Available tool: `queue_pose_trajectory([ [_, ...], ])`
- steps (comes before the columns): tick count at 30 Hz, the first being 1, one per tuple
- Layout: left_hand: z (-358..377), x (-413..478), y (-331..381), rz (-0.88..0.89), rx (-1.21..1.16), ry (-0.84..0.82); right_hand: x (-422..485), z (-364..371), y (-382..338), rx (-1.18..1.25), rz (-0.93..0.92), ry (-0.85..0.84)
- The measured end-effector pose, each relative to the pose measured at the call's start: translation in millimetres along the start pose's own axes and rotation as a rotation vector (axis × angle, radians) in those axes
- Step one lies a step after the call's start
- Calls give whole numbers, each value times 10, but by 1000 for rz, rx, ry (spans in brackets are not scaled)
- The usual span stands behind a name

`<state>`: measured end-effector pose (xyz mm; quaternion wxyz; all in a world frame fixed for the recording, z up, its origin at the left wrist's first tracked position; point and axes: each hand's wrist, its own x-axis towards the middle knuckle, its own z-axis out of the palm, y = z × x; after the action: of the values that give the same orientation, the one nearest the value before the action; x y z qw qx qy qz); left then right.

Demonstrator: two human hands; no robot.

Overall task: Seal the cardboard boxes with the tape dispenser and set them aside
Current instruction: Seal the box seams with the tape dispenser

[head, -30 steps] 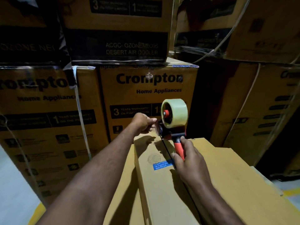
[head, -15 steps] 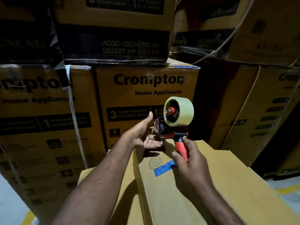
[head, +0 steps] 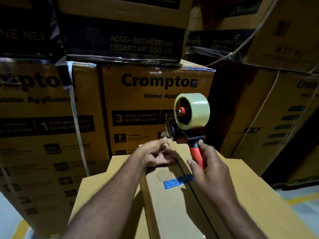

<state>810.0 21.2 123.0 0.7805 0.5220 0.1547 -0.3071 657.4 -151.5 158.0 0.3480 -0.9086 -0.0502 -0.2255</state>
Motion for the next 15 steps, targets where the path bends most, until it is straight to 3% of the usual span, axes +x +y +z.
queue_pose_trajectory([
  [6,14,-81,188,-44,-43,-285,78,-115,4,10,25,-30],
  [15,-51,-168,241,48,16,-176,61,-205,-13,24,15,-13],
])
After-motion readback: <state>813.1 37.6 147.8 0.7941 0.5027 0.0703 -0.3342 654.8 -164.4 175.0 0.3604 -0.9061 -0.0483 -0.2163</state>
